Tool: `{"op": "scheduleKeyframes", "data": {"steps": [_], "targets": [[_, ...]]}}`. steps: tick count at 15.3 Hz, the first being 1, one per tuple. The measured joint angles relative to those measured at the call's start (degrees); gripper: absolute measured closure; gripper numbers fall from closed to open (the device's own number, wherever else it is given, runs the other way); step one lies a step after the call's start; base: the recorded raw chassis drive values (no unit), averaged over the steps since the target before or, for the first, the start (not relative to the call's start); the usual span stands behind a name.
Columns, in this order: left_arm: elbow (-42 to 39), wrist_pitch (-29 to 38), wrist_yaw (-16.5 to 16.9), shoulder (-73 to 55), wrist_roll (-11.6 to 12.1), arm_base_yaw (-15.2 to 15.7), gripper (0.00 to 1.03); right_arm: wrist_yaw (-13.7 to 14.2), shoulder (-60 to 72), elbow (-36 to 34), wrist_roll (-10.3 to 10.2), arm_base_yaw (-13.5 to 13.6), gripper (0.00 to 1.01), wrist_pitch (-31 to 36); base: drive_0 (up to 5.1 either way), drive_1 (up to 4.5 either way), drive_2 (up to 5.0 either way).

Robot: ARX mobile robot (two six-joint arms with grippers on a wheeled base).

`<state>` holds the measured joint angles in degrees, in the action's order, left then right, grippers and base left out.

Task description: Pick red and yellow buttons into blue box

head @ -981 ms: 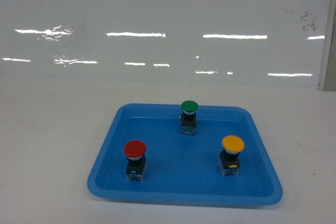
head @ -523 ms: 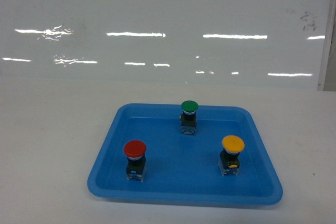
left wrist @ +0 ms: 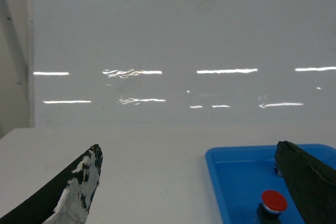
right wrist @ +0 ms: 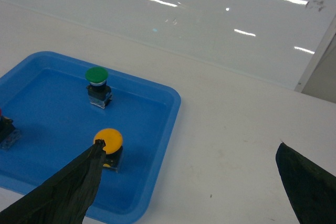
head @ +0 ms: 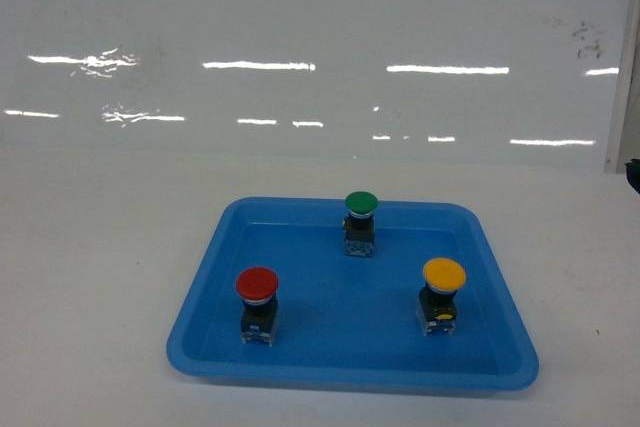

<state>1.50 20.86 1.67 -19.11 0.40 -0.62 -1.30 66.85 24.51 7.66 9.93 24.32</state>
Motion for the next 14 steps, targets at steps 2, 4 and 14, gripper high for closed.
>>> {"op": "scheduleKeyframes", "data": {"steps": [2, 4, 14], "targets": [[5.6, 9.6, 1.2, -18.5, 1.6, -1.6, 0.05, -0.4, -0.2, -0.3, 0.1, -0.2, 0.03, 0.2, 0.0, 0.00, 0.0], [11.3, 13.0, 1.1, -34.4, 3.8, -2.3, 0.05, -0.4, 0.6, -0.5, 0.0, 0.0, 0.03, 0.8, 0.0, 0.00, 0.0], [25.1, 21.1, -1.7, -64.7, 7.8, -6.8, 0.05, 4.9, 13.6, 5.6, 0.1, 5.9, 0.03, 4.0, 0.0, 0.00, 0.0]]}}
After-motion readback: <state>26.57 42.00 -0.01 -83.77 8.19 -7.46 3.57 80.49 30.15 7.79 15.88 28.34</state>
